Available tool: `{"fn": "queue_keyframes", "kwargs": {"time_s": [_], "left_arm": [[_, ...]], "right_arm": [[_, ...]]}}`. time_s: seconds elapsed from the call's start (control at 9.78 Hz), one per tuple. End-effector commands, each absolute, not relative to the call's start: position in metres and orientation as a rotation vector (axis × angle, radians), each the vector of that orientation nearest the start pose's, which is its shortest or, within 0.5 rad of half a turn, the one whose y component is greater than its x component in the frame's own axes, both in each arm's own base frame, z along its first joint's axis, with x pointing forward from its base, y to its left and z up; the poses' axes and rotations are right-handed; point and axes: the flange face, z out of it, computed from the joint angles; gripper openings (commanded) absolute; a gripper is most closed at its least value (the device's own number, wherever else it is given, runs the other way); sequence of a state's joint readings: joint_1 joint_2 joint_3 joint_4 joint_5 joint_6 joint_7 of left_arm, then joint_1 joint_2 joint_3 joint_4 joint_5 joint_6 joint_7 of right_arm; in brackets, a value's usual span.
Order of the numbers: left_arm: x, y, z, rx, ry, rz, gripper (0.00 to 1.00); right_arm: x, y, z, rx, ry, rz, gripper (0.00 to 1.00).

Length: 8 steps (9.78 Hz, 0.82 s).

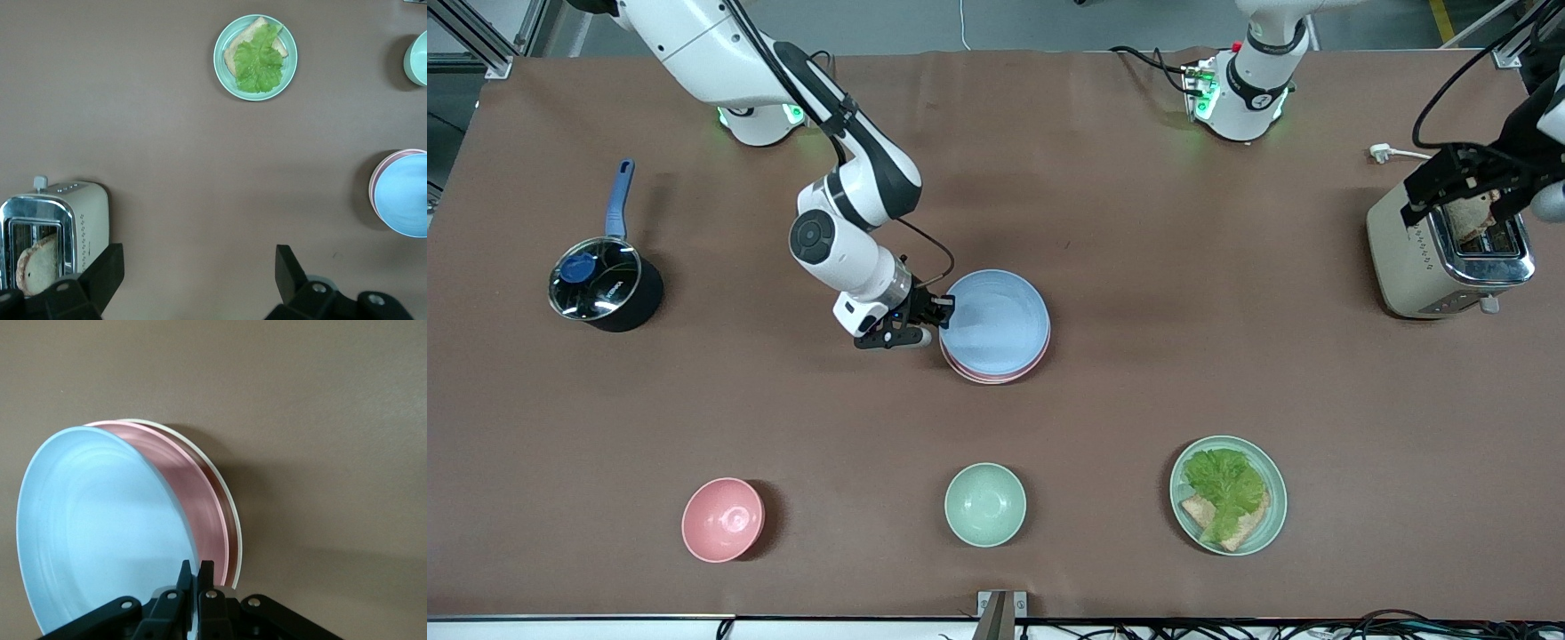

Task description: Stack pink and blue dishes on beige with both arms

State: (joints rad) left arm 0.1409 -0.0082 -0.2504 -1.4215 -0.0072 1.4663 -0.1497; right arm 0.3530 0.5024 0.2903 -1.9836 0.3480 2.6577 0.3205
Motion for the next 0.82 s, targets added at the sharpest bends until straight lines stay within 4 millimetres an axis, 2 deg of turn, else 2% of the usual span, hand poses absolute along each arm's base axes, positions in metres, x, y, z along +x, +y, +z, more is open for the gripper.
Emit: {"fn": "queue_keyframes", "kwargs": {"time_s": [0.0,0.1,0.31,0.41,0.51,0.61,0.72], "left_arm": [[0.521,-0.059,0.672,-3.166,-0.065,-0.015,1.00],[0.520,-0.055,0.670,-3.165,-0.075,-0.006,1.00],[0.511,-0.062,0.667,-3.151,-0.043,0.006,1.00],[0.508,-0.064,0.663,-3.136,-0.036,0.013,1.00],[0.507,-0.066,0.661,-3.133,-0.029,0.020,1.00],[0.509,-0.067,0.661,-3.132,-0.024,0.022,1.00],[0.511,-0.067,0.659,-3.128,-0.022,0.024,1.00]], "right_arm": [[0.510,0.360,0.230,-2.779,0.046,-0.007,0.04],[0.509,0.360,0.229,-2.780,0.045,-0.002,0.11],[0.510,0.358,0.222,-2.784,0.054,0.010,0.65],[0.511,0.357,0.223,-2.782,0.056,0.006,0.74],[0.514,0.358,0.226,-2.778,0.053,-0.002,0.92],[0.520,0.357,0.238,-2.770,0.049,-0.029,1.00],[0.529,0.353,0.263,-2.754,0.058,-0.082,1.00]]}}
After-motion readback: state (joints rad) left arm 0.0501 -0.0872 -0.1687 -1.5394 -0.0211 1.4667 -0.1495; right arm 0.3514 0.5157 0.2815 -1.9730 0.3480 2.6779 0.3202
